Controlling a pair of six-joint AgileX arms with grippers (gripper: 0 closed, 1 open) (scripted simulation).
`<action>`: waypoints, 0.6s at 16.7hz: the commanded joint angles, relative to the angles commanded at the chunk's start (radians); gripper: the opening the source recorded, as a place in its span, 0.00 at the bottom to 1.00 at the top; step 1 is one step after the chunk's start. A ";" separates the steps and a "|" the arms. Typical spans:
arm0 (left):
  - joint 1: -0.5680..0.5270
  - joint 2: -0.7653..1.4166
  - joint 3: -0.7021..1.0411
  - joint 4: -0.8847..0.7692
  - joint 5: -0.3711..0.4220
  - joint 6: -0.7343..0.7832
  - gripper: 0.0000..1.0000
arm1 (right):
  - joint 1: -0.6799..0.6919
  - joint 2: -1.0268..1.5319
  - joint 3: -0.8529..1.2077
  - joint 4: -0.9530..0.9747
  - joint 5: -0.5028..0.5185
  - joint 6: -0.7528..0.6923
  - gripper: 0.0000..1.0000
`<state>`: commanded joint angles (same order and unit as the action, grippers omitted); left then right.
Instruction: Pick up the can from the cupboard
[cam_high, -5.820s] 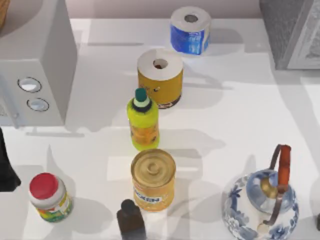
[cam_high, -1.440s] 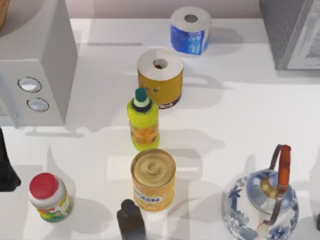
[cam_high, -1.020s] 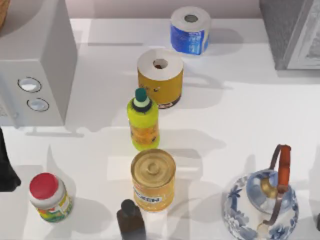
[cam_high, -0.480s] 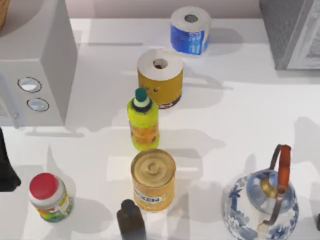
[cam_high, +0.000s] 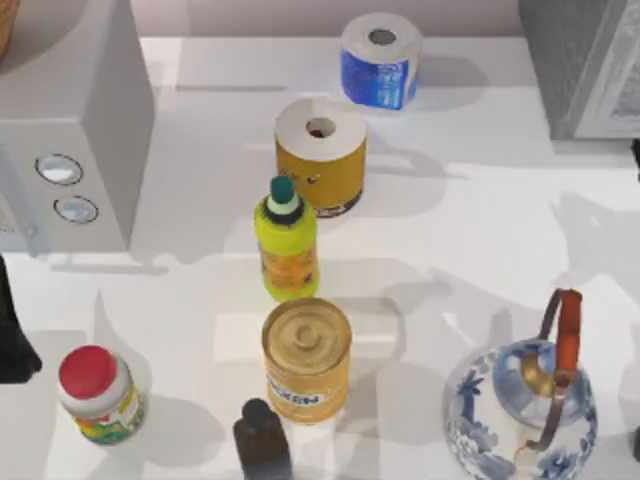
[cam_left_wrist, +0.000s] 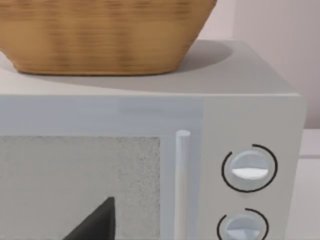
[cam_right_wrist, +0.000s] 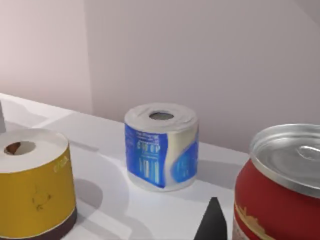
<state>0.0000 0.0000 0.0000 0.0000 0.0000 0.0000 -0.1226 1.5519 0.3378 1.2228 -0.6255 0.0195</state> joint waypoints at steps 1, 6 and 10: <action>0.000 0.000 0.000 0.000 0.000 0.000 1.00 | -0.007 0.091 0.021 0.075 -0.039 0.001 0.00; 0.000 0.000 0.000 0.000 0.000 0.000 1.00 | -0.036 0.497 0.110 0.393 -0.200 0.006 0.00; 0.000 0.000 0.000 0.000 0.000 0.000 1.00 | -0.054 0.687 0.152 0.548 -0.280 0.008 0.00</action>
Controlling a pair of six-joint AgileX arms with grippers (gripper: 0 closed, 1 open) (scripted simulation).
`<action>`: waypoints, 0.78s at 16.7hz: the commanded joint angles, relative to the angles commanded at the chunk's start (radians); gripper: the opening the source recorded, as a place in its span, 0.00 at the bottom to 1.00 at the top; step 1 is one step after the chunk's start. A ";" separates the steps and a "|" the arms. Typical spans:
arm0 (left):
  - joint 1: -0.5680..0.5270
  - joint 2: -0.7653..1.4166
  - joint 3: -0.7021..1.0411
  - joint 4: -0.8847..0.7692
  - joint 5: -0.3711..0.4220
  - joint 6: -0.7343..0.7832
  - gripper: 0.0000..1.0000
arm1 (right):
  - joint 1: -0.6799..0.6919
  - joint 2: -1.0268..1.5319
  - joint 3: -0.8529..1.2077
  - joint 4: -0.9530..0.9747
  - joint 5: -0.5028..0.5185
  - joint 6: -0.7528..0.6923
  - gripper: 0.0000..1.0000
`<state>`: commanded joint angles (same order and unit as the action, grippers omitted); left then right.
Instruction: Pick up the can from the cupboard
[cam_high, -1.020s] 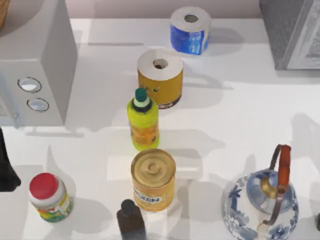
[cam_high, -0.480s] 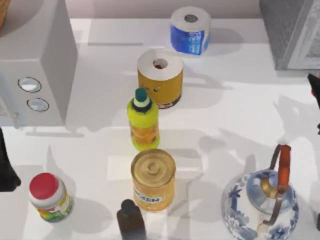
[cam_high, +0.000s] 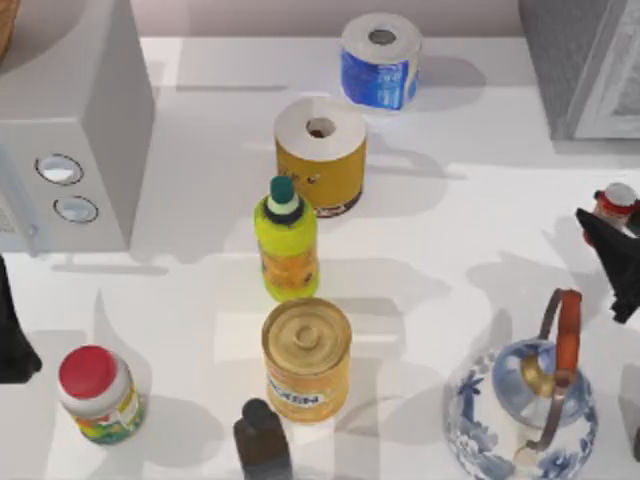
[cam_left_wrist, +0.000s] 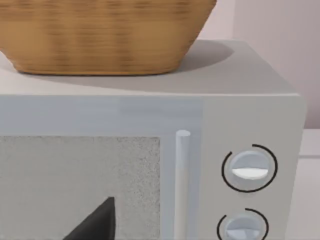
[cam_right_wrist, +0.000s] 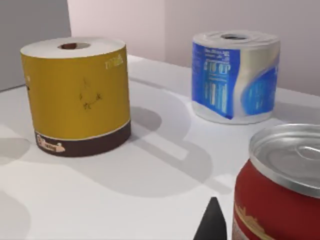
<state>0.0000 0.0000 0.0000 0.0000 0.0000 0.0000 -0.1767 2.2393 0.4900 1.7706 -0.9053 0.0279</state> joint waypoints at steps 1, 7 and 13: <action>0.000 0.000 0.000 0.000 0.000 0.000 1.00 | -0.003 0.023 0.005 0.020 -0.010 0.000 0.00; 0.000 0.000 0.000 0.000 0.000 0.000 1.00 | 0.000 0.127 0.025 -0.012 -0.013 0.002 0.00; 0.000 0.000 0.000 0.000 0.000 0.000 1.00 | 0.039 0.087 0.073 -0.013 0.041 -0.002 0.00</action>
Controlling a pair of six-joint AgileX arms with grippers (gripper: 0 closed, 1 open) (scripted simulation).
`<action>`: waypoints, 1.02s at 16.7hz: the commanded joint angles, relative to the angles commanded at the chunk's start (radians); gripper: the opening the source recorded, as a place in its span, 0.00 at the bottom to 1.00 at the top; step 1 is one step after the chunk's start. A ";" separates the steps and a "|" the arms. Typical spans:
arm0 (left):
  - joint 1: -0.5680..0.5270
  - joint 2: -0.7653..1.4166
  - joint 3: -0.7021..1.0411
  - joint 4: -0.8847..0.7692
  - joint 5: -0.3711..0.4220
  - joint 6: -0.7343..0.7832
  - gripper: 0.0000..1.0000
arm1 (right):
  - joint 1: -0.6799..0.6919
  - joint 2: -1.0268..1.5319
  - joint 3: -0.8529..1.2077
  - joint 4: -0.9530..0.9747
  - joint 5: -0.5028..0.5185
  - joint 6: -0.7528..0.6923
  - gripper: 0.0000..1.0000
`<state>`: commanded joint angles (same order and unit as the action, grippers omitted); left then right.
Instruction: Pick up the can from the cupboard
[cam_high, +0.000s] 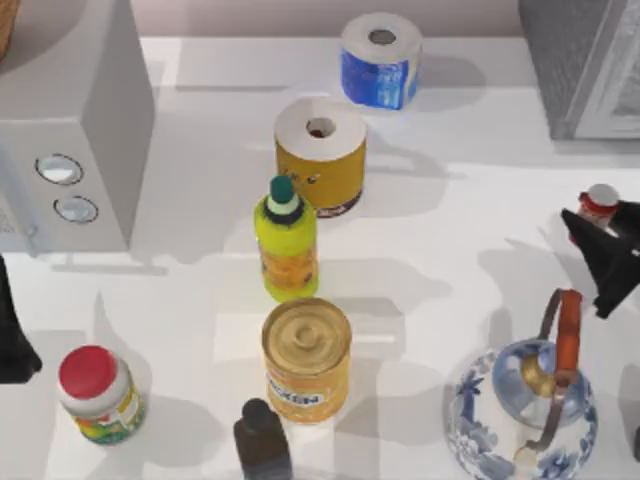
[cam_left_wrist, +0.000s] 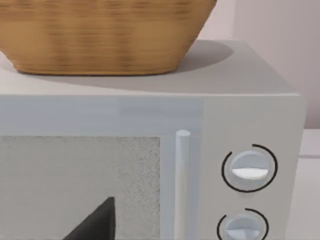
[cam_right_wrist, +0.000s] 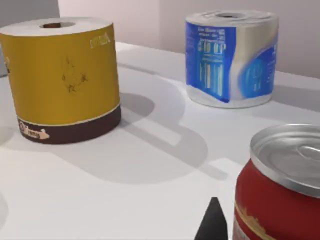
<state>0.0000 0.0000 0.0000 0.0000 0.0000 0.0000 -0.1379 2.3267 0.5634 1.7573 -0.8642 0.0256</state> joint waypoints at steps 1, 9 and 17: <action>0.000 0.000 0.000 0.000 0.000 0.000 1.00 | 0.011 -0.007 0.003 0.006 0.006 0.000 0.00; 0.000 0.000 0.000 0.000 0.000 0.000 1.00 | 0.024 -0.012 0.001 0.014 0.010 0.000 0.23; 0.000 0.000 0.000 0.000 0.000 0.000 1.00 | 0.024 -0.012 0.001 0.014 0.010 0.000 0.83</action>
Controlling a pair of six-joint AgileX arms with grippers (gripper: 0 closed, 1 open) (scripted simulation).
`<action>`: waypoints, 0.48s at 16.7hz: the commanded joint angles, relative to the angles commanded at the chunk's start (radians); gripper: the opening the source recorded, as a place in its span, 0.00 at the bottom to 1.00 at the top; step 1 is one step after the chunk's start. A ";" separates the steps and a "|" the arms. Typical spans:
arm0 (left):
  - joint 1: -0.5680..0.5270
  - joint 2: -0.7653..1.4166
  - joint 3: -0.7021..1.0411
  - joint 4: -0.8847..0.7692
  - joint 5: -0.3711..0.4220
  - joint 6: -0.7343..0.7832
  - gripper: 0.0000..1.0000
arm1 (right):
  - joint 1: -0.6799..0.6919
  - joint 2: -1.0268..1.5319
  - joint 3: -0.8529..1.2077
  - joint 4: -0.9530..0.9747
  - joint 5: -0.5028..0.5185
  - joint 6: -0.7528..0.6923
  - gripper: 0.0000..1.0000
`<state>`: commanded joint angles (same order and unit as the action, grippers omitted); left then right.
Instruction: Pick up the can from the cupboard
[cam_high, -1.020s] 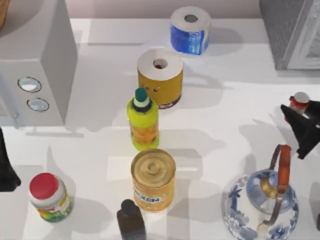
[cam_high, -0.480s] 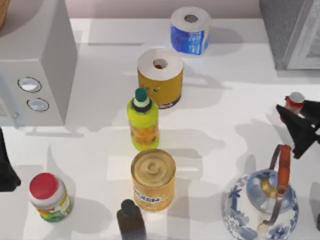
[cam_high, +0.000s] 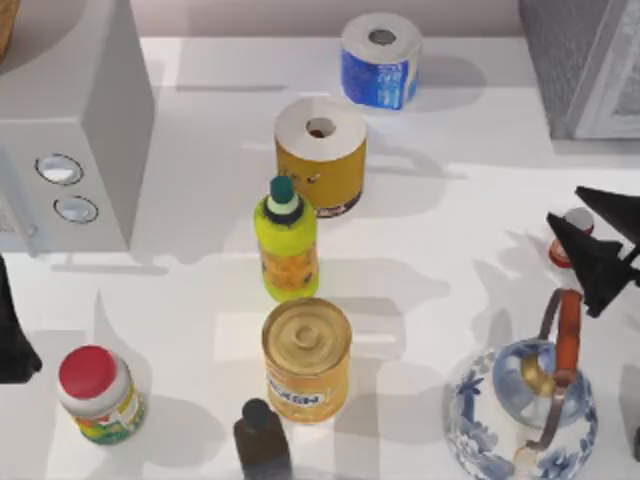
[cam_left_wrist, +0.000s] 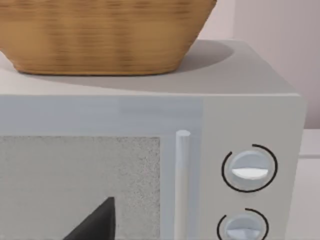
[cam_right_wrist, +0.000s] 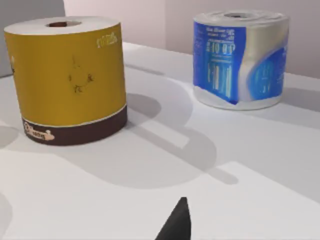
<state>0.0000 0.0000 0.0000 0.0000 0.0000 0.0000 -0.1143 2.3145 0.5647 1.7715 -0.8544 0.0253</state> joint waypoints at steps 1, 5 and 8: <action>0.000 0.000 0.000 0.000 0.000 0.000 1.00 | 0.000 0.000 0.000 0.000 0.000 0.000 0.90; 0.000 0.000 0.000 0.000 0.000 0.000 1.00 | 0.000 0.000 0.000 0.000 0.000 0.000 1.00; 0.000 0.000 0.000 0.000 0.000 0.000 1.00 | 0.000 0.000 0.000 0.000 0.000 0.000 1.00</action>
